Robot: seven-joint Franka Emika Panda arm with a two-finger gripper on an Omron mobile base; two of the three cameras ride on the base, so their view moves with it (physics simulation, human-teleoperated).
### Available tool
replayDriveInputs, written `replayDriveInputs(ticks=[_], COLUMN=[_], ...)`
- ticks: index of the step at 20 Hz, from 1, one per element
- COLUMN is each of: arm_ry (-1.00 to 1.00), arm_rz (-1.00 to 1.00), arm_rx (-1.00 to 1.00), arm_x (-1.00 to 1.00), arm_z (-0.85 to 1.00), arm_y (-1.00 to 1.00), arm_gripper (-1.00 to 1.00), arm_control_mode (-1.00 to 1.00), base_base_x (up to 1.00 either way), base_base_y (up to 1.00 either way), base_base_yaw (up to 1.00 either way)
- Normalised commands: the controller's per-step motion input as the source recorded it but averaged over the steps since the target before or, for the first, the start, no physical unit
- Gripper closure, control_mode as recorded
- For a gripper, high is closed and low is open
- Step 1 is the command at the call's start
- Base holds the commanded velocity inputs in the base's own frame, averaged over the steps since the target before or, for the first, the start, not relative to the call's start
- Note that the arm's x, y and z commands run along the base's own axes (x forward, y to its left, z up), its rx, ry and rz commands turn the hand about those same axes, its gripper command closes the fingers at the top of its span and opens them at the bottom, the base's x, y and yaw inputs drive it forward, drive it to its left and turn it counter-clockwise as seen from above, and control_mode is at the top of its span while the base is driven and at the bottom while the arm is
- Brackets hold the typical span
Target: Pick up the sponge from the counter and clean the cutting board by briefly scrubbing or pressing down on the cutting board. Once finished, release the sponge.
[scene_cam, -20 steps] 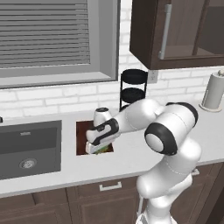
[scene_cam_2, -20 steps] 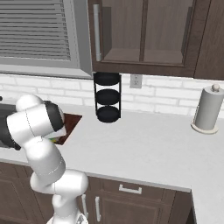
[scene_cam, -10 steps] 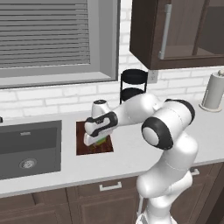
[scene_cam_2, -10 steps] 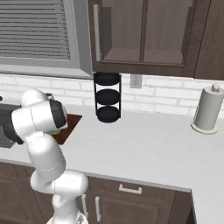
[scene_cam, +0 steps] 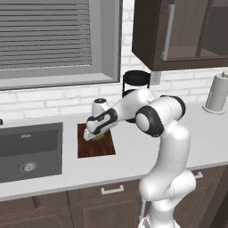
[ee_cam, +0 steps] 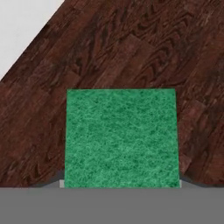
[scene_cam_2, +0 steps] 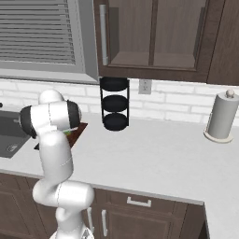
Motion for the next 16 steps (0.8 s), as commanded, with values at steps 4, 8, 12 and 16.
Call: replayDriveInputs(ticks=[4, 8, 12, 16], arm_ry=[-0.06, -0.11, -0.01, 0.1], arm_rz=[0.0, 0.0, 0.0, 0.0], arm_rx=[0.0, 0.0, -0.02, -0.02], arm_x=[0.8, 0.38, -0.06, -0.56], arm_z=[-0.11, -0.17, -0.26, -0.09], arm_y=[0.14, 0.17, 0.19, 0.09], arm_gripper=[1.0, 1.0, 1.0, 1.0], arm_control_mode=[-1.0, -1.0, -1.0, -1.0], base_base_x=[0.0, 0.0, 0.0, 0.0], base_base_y=[0.0, 0.0, 0.0, 0.0], base_base_yaw=[0.0, 0.0, 0.0, 0.0])
